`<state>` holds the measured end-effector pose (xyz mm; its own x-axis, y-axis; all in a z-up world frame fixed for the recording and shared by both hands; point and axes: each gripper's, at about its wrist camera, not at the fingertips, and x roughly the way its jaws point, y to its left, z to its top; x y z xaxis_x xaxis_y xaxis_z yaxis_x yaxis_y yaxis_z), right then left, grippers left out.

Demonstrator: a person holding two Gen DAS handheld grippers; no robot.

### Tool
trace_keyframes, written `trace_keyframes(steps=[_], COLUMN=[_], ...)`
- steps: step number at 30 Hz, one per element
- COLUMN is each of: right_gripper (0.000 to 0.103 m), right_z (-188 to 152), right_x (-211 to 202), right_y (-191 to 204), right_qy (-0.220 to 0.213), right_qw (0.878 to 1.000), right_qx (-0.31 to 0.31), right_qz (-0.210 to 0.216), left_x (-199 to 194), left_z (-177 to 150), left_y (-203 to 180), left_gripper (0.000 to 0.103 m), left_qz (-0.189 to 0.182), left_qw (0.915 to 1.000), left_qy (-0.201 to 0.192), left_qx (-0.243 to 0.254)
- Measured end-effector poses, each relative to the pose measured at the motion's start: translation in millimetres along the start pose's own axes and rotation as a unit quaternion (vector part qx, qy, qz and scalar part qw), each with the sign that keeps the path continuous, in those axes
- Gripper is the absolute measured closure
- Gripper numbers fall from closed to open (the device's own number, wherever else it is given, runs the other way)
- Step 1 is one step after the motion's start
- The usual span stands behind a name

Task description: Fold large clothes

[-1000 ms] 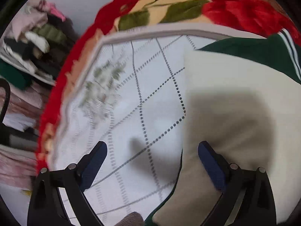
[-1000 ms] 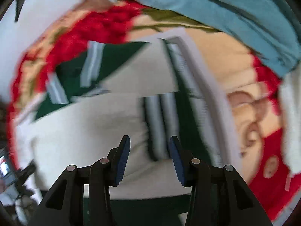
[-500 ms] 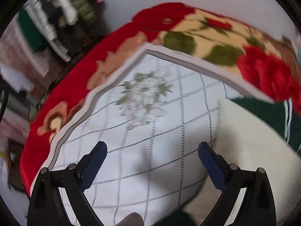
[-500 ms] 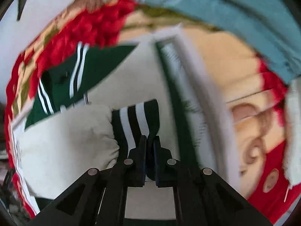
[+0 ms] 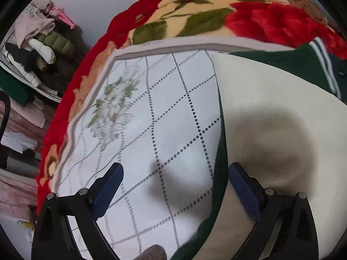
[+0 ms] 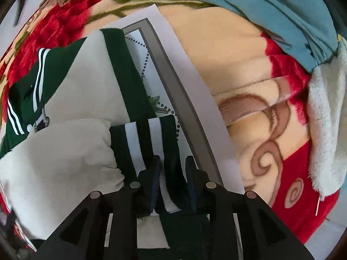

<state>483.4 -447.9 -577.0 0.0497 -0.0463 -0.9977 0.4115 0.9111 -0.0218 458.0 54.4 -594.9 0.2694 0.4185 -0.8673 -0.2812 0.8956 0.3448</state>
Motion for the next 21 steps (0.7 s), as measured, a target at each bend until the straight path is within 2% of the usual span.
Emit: trace_keyframes(steps=[2,4,7,10,11,12,13,14,15,17,19,21], right_gripper=[0.067,0.067,0.067,0.067,0.067,0.067,0.067,0.067,0.067,0.067,0.067,0.057], right_z=[-1,-5,-17,-29,-31,-38,-38,-36,-33,-23,-18,-21], right_x=[-10,-26,-57,-64,-56,-43,-18,11,19,7,-24,-54], right_y=[-4,-5,3,21,29,40,45,46,43,34,11,-16], right_qy=[0.001,-0.017,-0.069,-0.093,-0.085,-0.071,-0.037,0.002,0.005,0.013,-0.006,-0.03], right_qw=[1.0,1.0,0.997,0.991,0.988,0.989,0.991,0.993,0.994,0.994,0.992,0.992], right_qx=[0.013,0.016,-0.003,-0.047,-0.071,-0.089,-0.108,-0.11,-0.095,-0.071,-0.044,-0.038], right_qz=[0.014,0.018,0.026,0.089,0.105,0.095,0.065,0.046,0.058,0.085,0.122,0.114], left_x=[9,11,-3,-35,-45,-48,-44,-31,-14,-2,-7,-26], left_z=[6,11,14,13,11,9,8,4,0,-1,6,10], left_y=[6,12,19,22,21,15,8,-2,-10,-11,-5,-1], left_gripper=[0.003,0.003,0.003,0.003,0.003,0.003,0.003,0.003,0.003,0.003,0.003,0.003], left_qz=[0.002,0.003,0.016,0.008,0.005,0.008,0.012,0.018,0.016,0.02,0.016,0.014], left_qw=[0.9999,0.9998,0.9998,0.9997,0.9994,0.9993,0.9992,0.9991,0.9988,0.999,0.9994,0.9998], left_qy=[0.01,0.016,0.012,-0.021,-0.032,-0.037,-0.033,-0.015,0.003,0.005,0.008,-0.004], left_qx=[-0.005,-0.007,-0.002,-0.008,-0.006,0.004,0.017,0.037,0.046,0.039,0.028,0.013])
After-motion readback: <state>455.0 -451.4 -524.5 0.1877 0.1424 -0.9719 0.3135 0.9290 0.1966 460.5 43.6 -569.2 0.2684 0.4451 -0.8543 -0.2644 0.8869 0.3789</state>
